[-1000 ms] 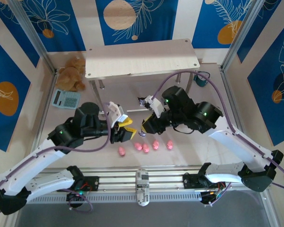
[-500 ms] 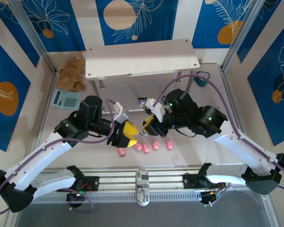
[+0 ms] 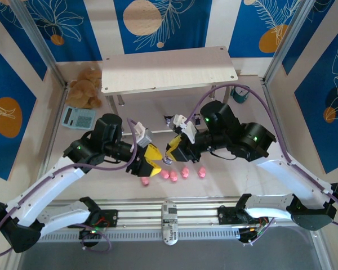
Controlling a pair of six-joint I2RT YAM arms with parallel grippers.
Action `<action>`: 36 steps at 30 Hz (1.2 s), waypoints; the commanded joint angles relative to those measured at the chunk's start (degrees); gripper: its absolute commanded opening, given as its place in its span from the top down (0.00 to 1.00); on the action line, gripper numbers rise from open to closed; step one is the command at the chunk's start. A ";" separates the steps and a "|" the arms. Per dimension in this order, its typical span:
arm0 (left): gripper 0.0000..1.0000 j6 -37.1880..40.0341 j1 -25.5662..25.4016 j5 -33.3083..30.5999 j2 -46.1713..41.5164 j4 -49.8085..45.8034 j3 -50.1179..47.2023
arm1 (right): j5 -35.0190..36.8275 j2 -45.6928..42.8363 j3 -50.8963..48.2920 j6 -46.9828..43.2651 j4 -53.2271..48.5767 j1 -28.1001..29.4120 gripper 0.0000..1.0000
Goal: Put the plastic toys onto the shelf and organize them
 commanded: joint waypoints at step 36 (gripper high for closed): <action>0.35 -2.15 2.16 7.05 1.93 7.35 -0.75 | -9.52 7.11 4.99 -0.63 3.75 -0.22 0.84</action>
